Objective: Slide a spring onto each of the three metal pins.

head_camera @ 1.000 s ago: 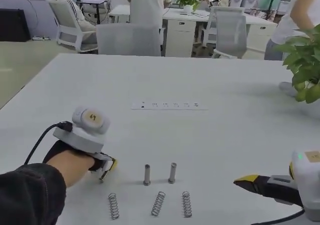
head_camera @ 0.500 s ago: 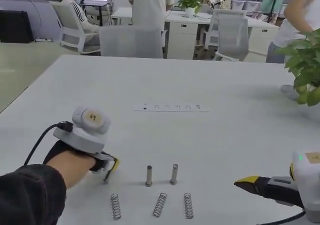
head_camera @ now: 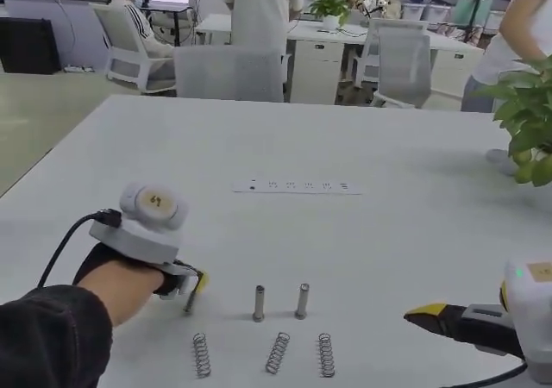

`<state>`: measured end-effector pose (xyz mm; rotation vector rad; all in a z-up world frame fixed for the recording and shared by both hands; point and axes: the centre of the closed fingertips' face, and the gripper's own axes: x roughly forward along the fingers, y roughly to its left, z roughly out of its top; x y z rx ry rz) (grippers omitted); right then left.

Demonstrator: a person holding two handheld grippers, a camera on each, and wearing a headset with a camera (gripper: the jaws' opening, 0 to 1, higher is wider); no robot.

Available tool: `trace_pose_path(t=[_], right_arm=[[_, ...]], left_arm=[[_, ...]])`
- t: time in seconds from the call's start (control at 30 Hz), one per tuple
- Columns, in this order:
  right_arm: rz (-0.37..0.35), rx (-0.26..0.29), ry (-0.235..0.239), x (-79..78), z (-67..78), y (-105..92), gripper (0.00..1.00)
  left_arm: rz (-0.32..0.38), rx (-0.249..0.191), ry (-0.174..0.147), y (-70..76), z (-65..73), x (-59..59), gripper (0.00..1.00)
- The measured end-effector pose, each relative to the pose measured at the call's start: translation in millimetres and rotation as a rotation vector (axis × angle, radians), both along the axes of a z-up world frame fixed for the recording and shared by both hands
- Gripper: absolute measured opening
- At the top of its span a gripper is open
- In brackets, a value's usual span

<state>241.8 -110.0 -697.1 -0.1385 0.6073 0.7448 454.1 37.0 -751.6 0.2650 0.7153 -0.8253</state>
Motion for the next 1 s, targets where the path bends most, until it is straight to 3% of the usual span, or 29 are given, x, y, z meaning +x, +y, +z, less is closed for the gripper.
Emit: trace_pose_path(t=[1.0], right_arm=[[0.018,-0.005,-0.002,1.4,2.0,5.9,0.82]], left_arm=[[-0.004,-0.043,-0.017,4.0,6.0,-15.1,0.00]])
